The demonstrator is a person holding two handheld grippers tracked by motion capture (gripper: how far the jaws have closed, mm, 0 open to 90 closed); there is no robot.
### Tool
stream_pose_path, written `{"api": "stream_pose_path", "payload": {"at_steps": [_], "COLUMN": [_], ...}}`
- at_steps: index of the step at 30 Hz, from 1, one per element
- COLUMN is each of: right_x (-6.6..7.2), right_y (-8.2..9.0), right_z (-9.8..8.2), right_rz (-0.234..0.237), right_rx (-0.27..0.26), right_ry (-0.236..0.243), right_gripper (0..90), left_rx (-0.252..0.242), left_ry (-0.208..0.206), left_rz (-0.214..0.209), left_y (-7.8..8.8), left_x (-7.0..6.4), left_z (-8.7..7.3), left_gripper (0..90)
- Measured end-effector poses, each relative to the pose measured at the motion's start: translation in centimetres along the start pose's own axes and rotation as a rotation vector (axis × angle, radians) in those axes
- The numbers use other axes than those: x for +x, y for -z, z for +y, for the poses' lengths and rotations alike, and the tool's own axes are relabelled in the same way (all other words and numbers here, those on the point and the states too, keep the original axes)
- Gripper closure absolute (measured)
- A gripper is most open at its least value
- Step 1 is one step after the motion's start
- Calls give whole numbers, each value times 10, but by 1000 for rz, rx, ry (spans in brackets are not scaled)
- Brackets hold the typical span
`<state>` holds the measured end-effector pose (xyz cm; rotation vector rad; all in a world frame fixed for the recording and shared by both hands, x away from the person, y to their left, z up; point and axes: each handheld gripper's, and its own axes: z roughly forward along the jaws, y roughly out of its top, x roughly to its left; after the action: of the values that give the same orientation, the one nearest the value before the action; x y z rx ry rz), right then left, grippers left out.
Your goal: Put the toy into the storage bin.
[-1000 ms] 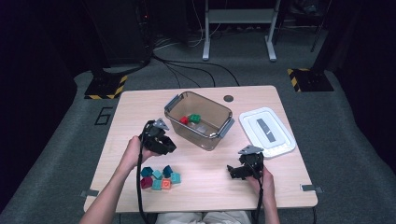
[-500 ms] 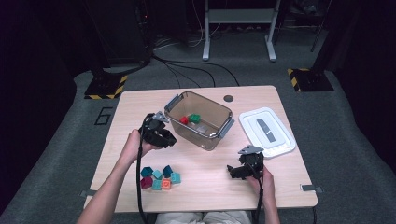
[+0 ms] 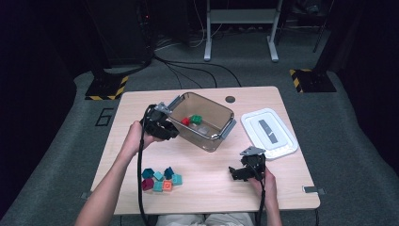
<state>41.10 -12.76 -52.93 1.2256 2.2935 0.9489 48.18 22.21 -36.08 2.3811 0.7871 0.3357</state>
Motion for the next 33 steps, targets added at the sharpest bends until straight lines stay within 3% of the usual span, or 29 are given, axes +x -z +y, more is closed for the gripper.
{"api": "stream_pose_path", "payload": {"at_steps": [5, 15, 21, 26, 32, 33], "right_x": [0, 0, 0, 0, 1, 0], "right_y": [0, 0, 0, 0, 0, 0], "right_z": [0, 0, 0, 0, 0, 0], "right_rz": [-1, 0, 0, 0, 1, 2], "right_rx": [0, 0, 0, 0, -2, 0], "right_ry": [0, 0, 1, 0, -13, 3], "right_gripper": [0, 0, 0, 0, 0, 0], "left_rx": [-6, -19, -8, -5, 0, -2], "left_ry": [11, 22, 27, 57, 56, 57], "left_rz": [-10, 11, 23, 17, 20, 19], "left_y": [0, 1, -5, -13, -17, -18], "left_x": [8, 18, 25, 32, 35, 35], "left_z": [9, 29, 39, 42, 48, 50], "left_gripper": [435, 435, 435, 435, 435, 435]}}
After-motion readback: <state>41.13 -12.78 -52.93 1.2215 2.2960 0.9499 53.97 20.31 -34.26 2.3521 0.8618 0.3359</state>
